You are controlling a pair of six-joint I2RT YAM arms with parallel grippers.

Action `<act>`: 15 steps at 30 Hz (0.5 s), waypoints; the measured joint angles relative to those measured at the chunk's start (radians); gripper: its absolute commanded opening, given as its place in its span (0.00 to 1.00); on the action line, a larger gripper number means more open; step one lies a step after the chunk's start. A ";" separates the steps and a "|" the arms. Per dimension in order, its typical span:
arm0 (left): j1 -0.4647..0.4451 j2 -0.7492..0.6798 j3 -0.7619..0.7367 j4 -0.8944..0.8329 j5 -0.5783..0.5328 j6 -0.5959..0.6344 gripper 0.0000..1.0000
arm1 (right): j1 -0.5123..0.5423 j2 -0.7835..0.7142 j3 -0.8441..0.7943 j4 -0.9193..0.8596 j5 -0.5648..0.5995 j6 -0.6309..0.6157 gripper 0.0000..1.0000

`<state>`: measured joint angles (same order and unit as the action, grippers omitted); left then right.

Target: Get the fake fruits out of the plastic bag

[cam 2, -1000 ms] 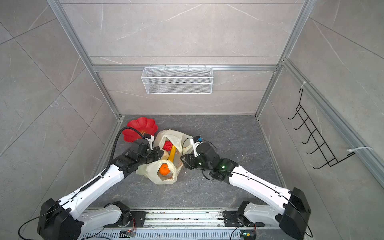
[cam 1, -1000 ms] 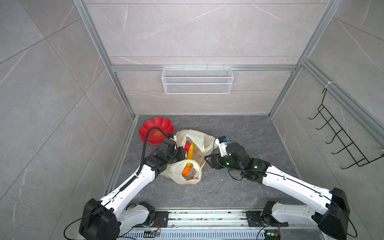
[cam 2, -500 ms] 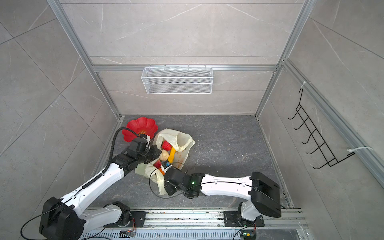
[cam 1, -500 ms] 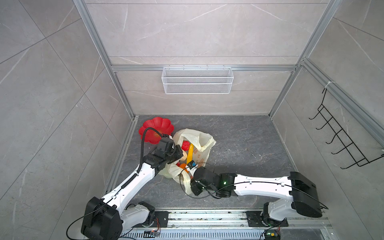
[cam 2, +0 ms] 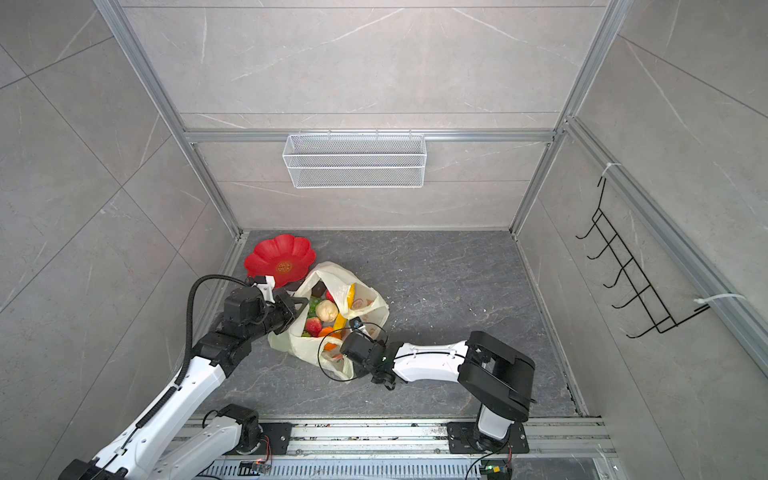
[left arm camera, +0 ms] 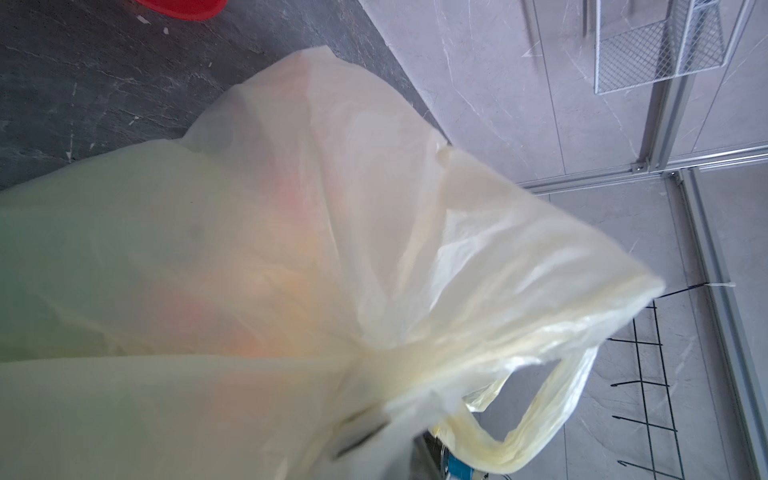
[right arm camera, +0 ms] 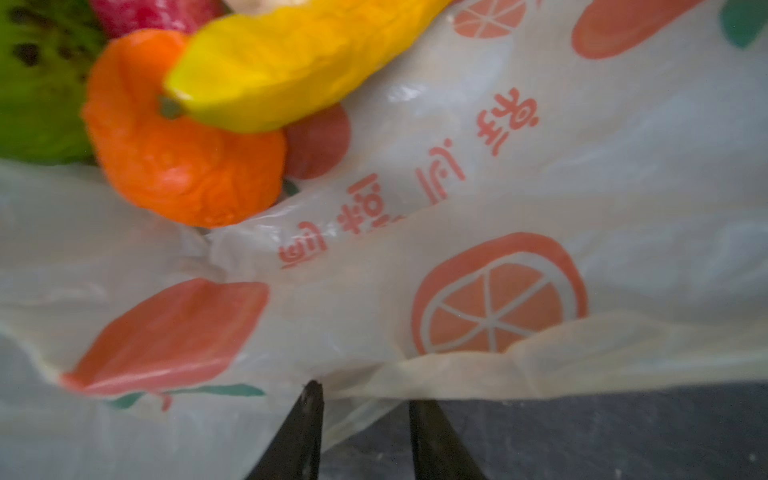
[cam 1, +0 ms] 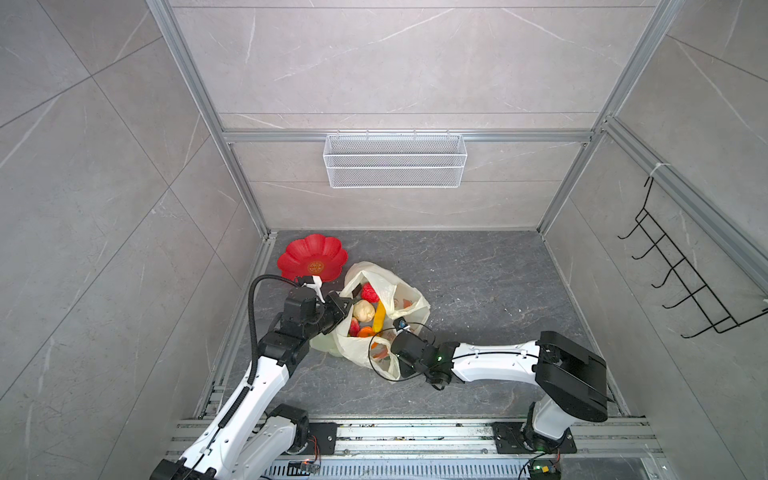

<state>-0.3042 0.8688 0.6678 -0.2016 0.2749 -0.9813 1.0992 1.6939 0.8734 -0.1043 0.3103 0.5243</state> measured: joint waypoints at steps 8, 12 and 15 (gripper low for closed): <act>0.019 -0.124 -0.031 -0.086 -0.016 0.021 0.00 | -0.119 -0.054 -0.070 0.056 -0.085 -0.007 0.45; 0.019 -0.130 -0.021 -0.173 -0.075 0.060 0.00 | -0.090 -0.130 -0.070 0.064 -0.144 -0.044 0.55; 0.019 -0.111 0.004 -0.251 -0.137 0.090 0.00 | -0.068 -0.218 -0.069 0.063 -0.169 -0.071 0.62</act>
<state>-0.2852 0.7582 0.6720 -0.4526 0.1383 -0.8913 1.0313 1.4757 0.8040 -0.0414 0.1410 0.4538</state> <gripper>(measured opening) 0.044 0.589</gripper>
